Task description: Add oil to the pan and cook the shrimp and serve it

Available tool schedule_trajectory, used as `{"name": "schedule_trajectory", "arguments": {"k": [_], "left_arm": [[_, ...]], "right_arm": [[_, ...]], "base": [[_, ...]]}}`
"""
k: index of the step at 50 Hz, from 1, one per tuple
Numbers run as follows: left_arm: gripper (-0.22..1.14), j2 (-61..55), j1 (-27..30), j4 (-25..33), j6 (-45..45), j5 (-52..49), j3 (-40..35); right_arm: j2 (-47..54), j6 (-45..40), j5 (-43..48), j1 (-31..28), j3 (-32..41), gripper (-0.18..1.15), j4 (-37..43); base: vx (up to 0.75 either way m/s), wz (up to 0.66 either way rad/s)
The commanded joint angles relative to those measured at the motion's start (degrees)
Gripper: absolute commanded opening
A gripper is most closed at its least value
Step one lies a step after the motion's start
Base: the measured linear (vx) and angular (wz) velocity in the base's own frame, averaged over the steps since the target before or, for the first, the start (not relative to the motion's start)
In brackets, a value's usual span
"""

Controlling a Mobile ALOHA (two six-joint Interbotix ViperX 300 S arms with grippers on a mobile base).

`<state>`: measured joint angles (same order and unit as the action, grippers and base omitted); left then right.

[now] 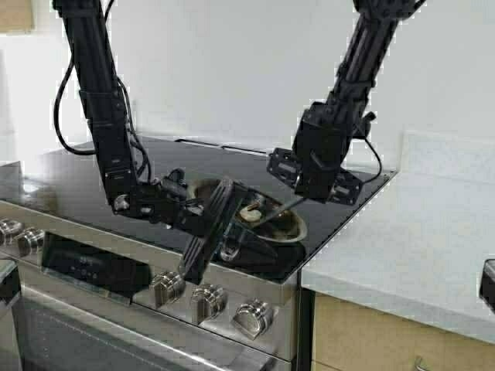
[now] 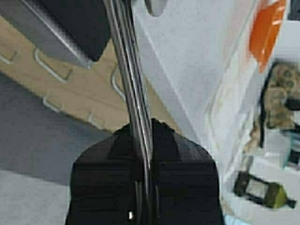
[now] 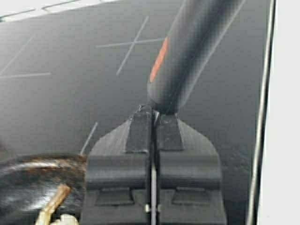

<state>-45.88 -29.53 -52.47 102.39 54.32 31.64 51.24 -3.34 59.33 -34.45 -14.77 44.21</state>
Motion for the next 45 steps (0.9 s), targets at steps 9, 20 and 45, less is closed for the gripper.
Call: {"name": "schedule_trajectory", "arguments": {"k": [9, 20, 45], "left_arm": [[0.04, 1.67, -0.62, -0.44, -0.97, 0.88, -0.26], [0.04, 1.58, -0.62, -0.44, -0.97, 0.88, -0.26], [0.04, 1.49, -0.62, -0.35, -0.97, 0.88, -0.18]], "right_arm": [[-4.66, 2.2, 0.62, -0.44, 0.26, 0.07, -1.05], [-6.06, 2.64, 2.2, -0.44, -0.53, 0.07, -1.05], [-7.82, 5.19, 2.72, -0.44, 0.26, 0.07, -1.14]], "base": [[0.0, 0.0], [0.0, 0.0], [0.0, 0.0]]}}
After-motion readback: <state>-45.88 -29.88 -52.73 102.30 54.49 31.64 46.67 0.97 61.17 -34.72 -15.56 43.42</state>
